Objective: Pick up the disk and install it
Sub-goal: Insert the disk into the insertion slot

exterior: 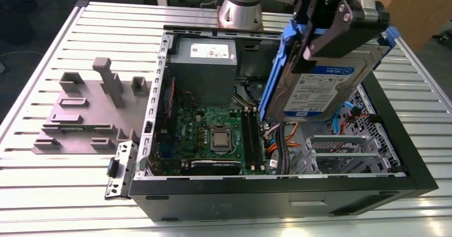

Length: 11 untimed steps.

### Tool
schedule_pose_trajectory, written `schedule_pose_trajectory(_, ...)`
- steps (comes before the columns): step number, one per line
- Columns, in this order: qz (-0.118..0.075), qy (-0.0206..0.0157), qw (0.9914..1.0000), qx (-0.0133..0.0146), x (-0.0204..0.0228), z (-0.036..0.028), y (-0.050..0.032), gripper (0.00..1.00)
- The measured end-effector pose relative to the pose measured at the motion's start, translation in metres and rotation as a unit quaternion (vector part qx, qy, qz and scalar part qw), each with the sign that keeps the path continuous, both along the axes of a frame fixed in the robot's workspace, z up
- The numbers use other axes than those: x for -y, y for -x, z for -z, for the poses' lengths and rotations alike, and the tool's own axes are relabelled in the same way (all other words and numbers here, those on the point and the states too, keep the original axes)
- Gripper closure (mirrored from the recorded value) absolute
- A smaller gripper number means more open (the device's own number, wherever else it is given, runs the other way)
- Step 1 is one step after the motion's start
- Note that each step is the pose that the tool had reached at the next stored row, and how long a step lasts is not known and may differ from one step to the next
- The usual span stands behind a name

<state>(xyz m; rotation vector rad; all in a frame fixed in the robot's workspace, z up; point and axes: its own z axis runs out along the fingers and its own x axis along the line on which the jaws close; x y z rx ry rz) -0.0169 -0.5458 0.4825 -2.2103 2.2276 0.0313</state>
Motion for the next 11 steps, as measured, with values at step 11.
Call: schedule_pose_trajectory(11,0.0,0.0001,1.0,0.003,0.0053,0.0033,-0.0144,0.64)
